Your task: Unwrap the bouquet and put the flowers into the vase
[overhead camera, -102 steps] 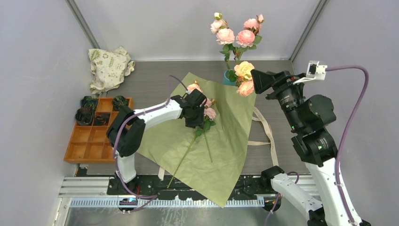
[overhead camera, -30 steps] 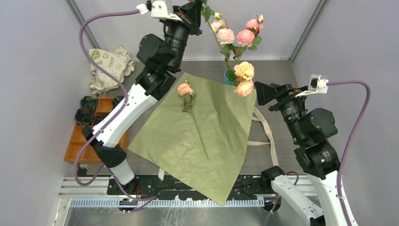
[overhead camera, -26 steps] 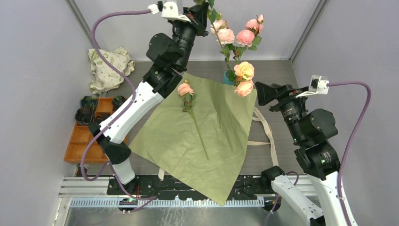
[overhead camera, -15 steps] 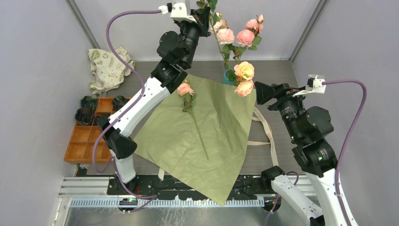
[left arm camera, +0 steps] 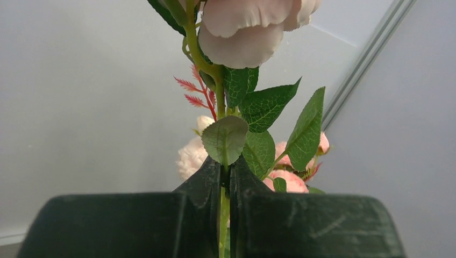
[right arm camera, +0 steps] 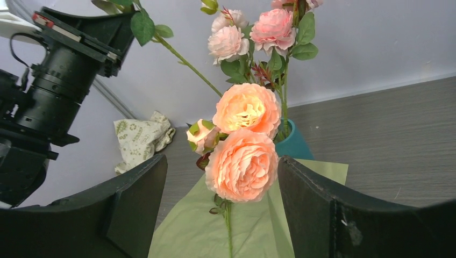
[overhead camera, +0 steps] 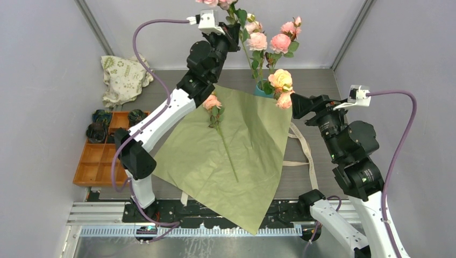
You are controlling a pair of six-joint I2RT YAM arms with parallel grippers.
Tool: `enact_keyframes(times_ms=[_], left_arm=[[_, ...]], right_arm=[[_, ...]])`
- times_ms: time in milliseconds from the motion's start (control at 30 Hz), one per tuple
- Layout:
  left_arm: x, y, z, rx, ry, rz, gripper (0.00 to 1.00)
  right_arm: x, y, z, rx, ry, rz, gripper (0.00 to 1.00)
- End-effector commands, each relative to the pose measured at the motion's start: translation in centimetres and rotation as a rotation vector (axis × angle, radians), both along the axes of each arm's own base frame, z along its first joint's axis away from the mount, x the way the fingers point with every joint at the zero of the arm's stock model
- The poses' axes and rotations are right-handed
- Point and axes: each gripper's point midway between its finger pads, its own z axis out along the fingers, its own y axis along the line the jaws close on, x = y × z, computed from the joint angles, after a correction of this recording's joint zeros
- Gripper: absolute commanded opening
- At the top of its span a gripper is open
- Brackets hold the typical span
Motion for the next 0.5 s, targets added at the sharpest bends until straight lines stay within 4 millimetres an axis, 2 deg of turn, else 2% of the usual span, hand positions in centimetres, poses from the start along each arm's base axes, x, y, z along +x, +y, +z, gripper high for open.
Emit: enact_keyframes(times_ms=[0,333,467], left_arm=[[-1.1,-0.3,1.1,-0.091,-0.024,-0.059,0.0],[-0.9,-1.4,-2.7,-0.06,0.059,-0.104,0.0],[-1.1,-2.2,-4.1,-0.045,0.1,-0.137,0.04]], right_arm=[[0.1,0.0,1.4,0.014,-0.053,-0.003,0.8],[0.4,0.2,0.8,0.02,-0.04,0.003,0.8],[0.5,0.5,0.7,0.025,-0.037,0.012,0.81]])
